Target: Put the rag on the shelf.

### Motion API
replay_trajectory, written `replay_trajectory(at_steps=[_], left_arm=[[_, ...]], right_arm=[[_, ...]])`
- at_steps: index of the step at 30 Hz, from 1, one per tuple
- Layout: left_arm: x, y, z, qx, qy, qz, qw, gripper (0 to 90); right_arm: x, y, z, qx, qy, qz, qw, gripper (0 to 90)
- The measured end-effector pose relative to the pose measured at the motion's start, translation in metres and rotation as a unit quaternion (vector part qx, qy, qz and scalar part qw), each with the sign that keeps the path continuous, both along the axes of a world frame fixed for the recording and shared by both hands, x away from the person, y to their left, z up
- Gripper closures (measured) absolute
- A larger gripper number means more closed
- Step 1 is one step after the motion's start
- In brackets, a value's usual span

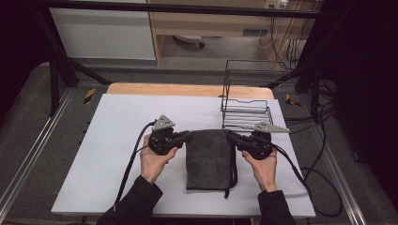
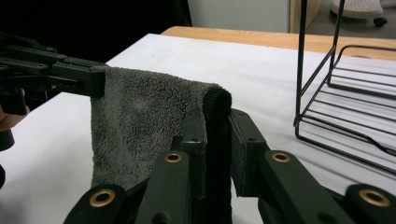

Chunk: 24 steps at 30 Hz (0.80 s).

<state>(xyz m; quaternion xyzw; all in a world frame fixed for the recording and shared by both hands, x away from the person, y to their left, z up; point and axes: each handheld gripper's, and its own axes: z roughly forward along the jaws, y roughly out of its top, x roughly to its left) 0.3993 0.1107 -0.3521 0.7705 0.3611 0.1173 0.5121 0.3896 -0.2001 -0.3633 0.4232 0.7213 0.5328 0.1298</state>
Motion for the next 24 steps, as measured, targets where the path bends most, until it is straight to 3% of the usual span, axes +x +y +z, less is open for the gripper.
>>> replay_trajectory(at_steps=[13, 24], left_arm=[[-0.007, -0.003, 0.022, -0.022, -0.037, -0.002, 0.9991, 81.3], [-0.009, -0.016, 0.045, -0.039, -0.071, -0.007, 0.9967, 81.3]], right_arm=[[-0.013, -0.005, 0.021, 0.008, -0.047, -0.009, 0.9988, 78.8], [-0.024, -0.015, 0.045, 0.011, -0.090, -0.030, 0.9954, 79.0]])
